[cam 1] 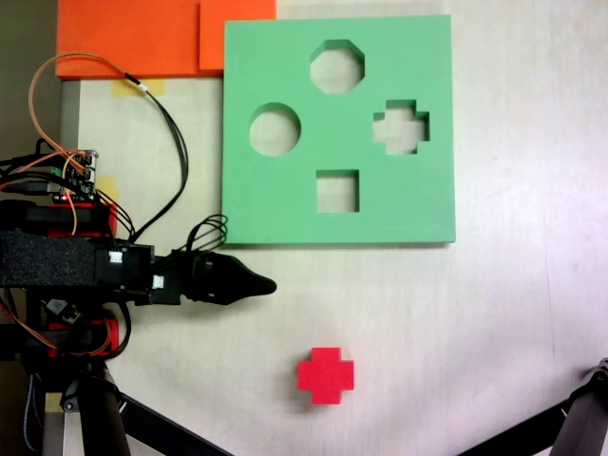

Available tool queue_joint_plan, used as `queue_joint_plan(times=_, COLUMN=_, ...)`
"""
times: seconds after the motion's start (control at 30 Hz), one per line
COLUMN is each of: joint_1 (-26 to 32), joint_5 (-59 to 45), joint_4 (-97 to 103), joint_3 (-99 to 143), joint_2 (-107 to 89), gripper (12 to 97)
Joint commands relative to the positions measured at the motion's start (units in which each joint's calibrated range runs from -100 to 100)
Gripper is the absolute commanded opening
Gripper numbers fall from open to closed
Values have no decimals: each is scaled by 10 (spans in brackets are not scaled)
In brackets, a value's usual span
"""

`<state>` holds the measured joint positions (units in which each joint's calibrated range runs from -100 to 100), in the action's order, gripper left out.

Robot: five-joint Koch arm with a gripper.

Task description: Put the cross columnar block into the corresponding hole

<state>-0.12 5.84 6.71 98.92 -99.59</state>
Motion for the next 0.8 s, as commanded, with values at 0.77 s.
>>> queue_joint_plan(times=0.77, joint_1=-1, joint_5=2, joint_4=-52, joint_3=11, joint_2=-4, gripper=474)
